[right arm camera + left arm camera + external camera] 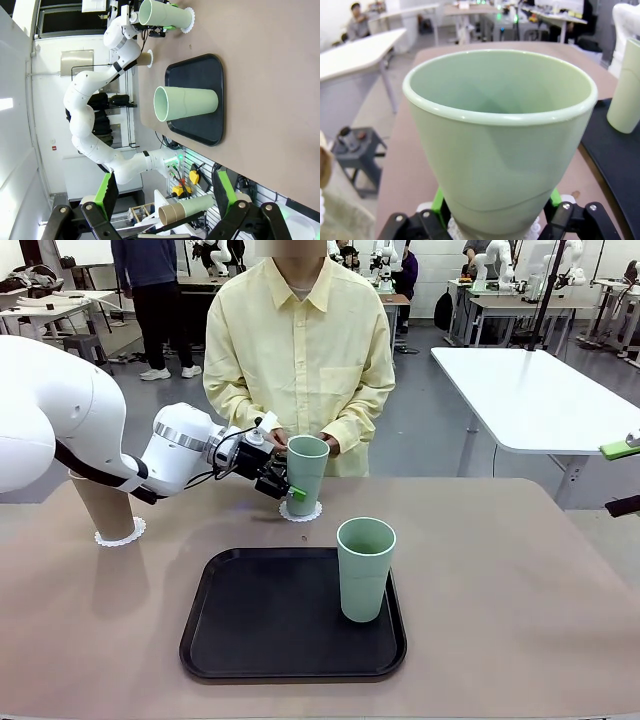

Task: Place coasters on the table and set cups on them.
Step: Take one Reusable plastic cup from the Flat Tray and place it on a coaster set by the human.

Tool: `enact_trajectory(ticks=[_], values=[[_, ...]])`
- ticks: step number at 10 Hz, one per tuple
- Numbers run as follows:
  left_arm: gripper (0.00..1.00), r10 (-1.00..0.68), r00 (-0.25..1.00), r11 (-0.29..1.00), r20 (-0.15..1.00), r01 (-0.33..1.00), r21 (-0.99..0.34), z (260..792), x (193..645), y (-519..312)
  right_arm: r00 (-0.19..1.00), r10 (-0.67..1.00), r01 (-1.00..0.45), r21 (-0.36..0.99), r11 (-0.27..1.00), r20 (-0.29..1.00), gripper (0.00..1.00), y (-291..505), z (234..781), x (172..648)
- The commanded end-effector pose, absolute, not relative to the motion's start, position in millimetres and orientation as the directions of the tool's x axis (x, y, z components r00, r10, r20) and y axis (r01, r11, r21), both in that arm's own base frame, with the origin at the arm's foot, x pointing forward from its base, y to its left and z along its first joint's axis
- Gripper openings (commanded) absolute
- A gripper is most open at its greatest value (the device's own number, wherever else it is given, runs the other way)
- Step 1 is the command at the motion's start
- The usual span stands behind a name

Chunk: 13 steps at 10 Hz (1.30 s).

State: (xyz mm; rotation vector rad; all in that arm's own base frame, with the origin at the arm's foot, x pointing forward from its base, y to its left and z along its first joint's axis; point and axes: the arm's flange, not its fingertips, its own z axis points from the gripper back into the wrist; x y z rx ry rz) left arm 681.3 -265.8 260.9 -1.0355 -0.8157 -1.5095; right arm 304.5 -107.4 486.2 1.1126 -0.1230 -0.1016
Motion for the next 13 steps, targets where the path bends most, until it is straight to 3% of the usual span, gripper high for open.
enact_trajectory(ticks=[1,13], values=[[1.00,-0.409,-0.054,-0.189,0.911,0.982,-0.027,263,687,-266,0.987,-0.147,-0.005,0.913,0.407,0.071,1.00,-106,487,308],[1.00,-0.554,-0.153,-0.199,0.819,0.979,0.049,298,674,-255,0.987,-0.147,-0.005,0.913,0.407,0.071,1.00,-106,487,308]])
